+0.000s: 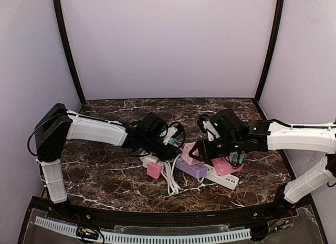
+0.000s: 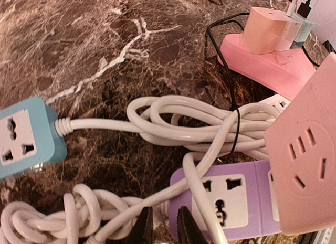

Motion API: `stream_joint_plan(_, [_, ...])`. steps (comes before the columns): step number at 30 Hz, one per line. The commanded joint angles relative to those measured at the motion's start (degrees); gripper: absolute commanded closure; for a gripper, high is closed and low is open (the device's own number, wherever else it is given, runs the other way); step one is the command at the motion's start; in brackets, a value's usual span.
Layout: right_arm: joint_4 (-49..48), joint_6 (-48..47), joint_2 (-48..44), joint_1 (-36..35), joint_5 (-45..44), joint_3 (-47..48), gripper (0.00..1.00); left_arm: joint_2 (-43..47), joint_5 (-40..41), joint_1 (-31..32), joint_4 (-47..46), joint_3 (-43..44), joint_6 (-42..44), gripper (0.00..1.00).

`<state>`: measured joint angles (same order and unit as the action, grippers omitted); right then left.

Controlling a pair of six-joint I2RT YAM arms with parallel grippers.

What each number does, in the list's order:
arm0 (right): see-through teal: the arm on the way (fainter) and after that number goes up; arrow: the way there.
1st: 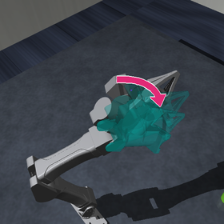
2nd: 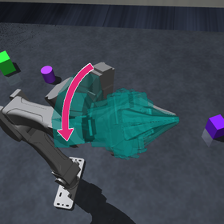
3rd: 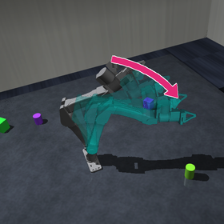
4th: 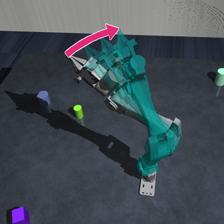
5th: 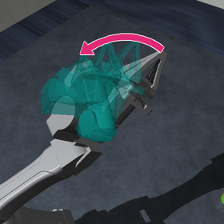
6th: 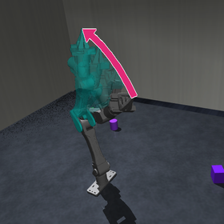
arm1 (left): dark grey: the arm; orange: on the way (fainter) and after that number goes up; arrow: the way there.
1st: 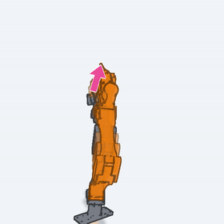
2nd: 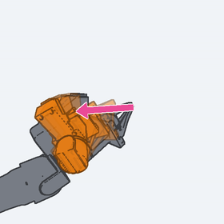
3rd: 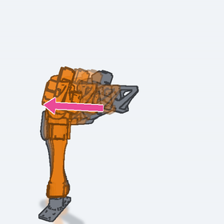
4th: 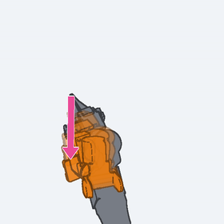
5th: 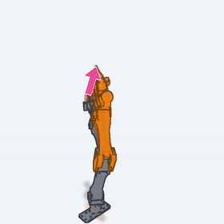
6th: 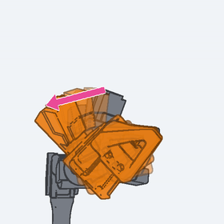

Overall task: Pull the plug off the socket
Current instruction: Remove the plug from the socket.

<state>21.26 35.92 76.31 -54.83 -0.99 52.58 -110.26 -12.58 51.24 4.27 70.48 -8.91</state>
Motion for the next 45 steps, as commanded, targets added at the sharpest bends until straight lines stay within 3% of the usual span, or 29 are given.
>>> stream_joint_plan(1, [0.01, -6.51, 3.6, -0.78, 2.92, 6.88, 1.0, 3.56, 1.48, 0.0, 10.2, -1.52, 1.74, 0.77])
stream_joint_plan(9, [4.29, -2.08, 8.36, -1.61, 3.0, 9.22, 1.0, 11.59, 3.62, -2.06, 8.78, -2.98, 2.93, 0.59])
stream_joint_plan(16, [15.94, -0.48, 16.35, -2.3, 1.21, 19.23, 1.0, 16.24, 5.01, -3.13, 7.32, -5.28, 2.48, 0.53])
stream_joint_plan(22, [23.57, -3.63, 21.6, -5.59, -5.34, 28.31, 1.0, 17.78, 5.65, -3.3, 7.22, -5.81, 2.54, 0.5])
stream_joint_plan(31, [22.97, -5.22, 18.27, -6.17, -8.91, 31.95, 1.0, 18.52, 5.67, -3.57, 7.41, -5.96, 2.34, 0.48])
stream_joint_plan(40, [19.67, -1.77, 16.94, -4.63, -9.39, 28.03, 1.0, 22.67, 3.31, -3.7, 4.77, -8.23, -0.05, 0.45])
stream_joint_plan(45, [19.2, -1.15, 14.97, -1.72, -13.1, 27.25, 1.0, 25.92, 6.07, -3.94, 4.94, -9.6, 1.06, 0.4])
